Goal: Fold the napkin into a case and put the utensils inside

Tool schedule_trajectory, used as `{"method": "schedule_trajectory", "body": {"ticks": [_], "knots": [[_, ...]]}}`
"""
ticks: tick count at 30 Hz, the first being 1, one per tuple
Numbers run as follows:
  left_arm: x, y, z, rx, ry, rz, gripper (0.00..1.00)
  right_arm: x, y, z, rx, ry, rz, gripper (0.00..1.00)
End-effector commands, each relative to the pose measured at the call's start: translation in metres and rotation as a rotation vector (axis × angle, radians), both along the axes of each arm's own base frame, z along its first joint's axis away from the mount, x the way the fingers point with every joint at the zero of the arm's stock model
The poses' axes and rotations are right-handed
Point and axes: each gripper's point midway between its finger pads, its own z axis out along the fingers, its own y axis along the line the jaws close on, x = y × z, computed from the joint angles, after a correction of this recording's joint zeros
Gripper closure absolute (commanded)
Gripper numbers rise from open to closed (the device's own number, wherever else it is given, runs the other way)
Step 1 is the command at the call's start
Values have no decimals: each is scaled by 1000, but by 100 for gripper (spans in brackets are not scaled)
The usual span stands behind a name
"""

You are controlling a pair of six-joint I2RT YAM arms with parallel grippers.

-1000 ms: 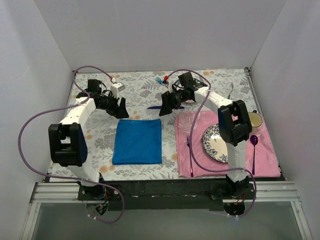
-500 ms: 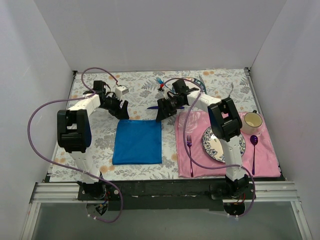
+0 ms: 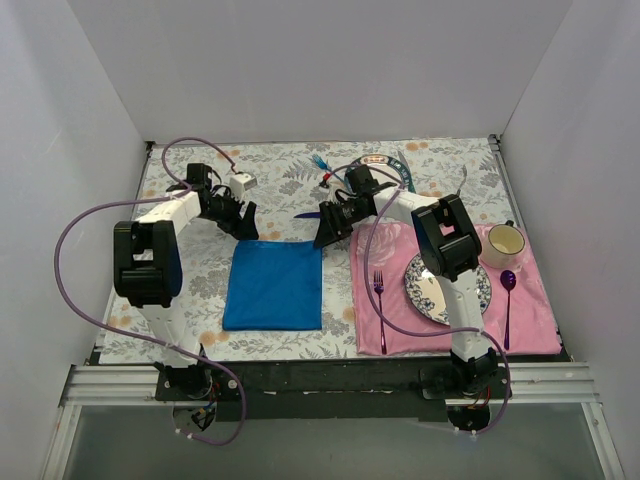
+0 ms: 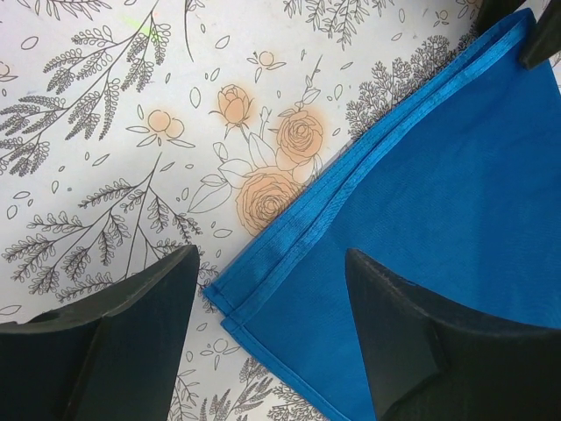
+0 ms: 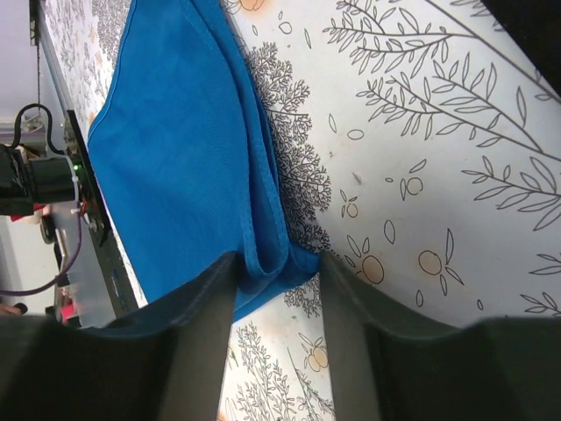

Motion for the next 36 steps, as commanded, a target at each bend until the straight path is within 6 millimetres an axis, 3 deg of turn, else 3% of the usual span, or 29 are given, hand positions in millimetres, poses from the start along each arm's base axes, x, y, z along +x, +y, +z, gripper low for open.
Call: {"method": "schedule_trajectory", "body": {"ticks": [1, 7, 8, 11, 13, 21, 25, 29, 36], "knots": [[2, 0, 26, -6, -78, 12, 33, 2, 0, -1, 8, 33, -26, 54], [1, 2, 27, -16, -63, 58, 33, 5, 5, 9, 41, 23, -15, 71], [4, 6, 28, -17, -64, 77, 33, 3, 6, 12, 54, 26, -8, 80], [11, 25, 30, -35, -44, 166, 33, 2, 9, 23, 88, 1, 17, 94], [13, 31, 34, -56, -32, 199, 33, 1, 10, 29, 105, -31, 37, 99], [9, 54, 44, -119, 15, 340, 28, -7, 17, 38, 89, -196, 103, 99], [5, 64, 46, -133, 25, 388, 25, -6, 20, 54, 104, -363, 157, 99], [2, 72, 46, -132, 32, 421, 19, -11, 25, 62, 109, -499, 214, 99], [1, 85, 48, -132, 38, 473, 2, -38, 40, 67, 116, -688, 365, 99]]}}
